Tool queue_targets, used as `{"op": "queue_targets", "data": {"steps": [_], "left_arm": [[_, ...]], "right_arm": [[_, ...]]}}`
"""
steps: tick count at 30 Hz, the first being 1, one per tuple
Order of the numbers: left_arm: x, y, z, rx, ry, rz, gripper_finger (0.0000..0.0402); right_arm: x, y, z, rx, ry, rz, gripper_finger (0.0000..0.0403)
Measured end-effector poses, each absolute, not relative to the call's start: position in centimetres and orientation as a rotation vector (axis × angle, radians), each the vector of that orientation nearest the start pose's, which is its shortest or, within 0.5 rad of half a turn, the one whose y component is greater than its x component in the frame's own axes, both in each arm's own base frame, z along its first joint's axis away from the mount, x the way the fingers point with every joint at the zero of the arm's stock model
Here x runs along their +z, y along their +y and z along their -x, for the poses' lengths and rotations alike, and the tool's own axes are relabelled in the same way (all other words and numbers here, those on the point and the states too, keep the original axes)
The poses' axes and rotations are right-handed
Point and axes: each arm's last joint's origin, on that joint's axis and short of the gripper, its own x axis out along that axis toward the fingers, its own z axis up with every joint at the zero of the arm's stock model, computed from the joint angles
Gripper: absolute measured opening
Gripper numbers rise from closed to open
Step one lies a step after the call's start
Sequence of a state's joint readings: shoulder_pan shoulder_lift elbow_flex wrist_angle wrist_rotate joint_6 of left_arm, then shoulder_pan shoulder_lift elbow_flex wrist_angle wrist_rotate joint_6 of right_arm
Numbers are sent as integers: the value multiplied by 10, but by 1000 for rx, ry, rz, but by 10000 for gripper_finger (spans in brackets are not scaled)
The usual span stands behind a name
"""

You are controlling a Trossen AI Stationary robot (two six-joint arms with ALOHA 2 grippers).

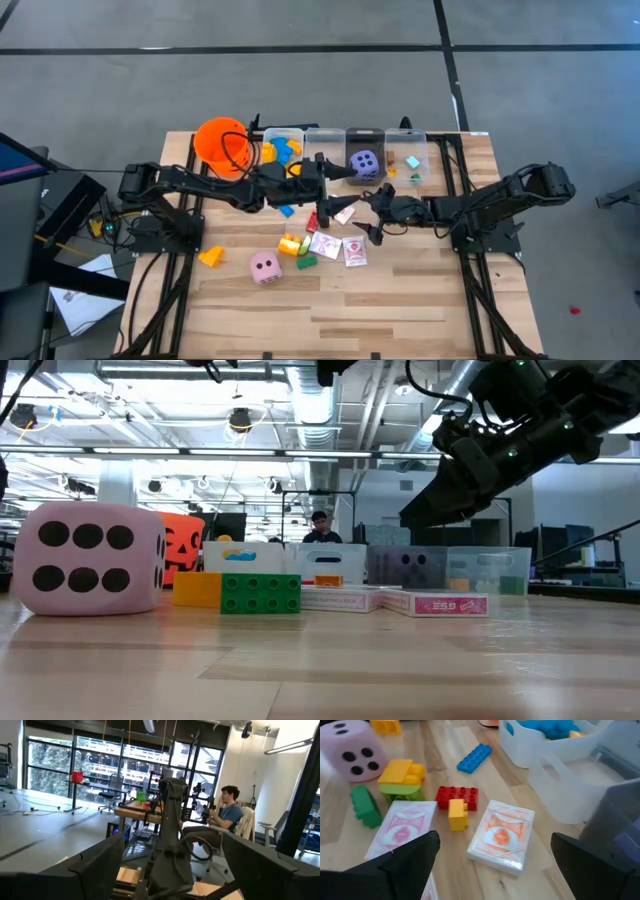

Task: Pick & Place Toys
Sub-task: Put the small yellow game piece into the right transparent bin

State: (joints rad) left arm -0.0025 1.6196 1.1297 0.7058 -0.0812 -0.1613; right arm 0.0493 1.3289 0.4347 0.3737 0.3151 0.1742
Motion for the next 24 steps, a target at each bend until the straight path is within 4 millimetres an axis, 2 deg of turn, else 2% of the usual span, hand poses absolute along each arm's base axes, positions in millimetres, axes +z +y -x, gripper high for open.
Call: {"op": "queue_targets", "data": {"steps": [3,5,10,15,20,24], "left_arm": [[326,3,-372,65,-221,169,325],[319,3,-373,72,-146,156,321],[290,2,-373,88,157,80,306],[259,3,-362,98,494,33,302],[234,2,-366,95,618,4,301],[202,2,-376,74,723,-56,302]], "right_arm": [[159,8,-240,-273,494,-34,382],[159,12,-240,-254,496,-15,382],[159,16,-239,-235,496,-8,382],[159,16,-239,-236,496,-9,382],[160,16,-240,-236,482,-15,382],[161,16,-241,-236,470,-17,382]]}}
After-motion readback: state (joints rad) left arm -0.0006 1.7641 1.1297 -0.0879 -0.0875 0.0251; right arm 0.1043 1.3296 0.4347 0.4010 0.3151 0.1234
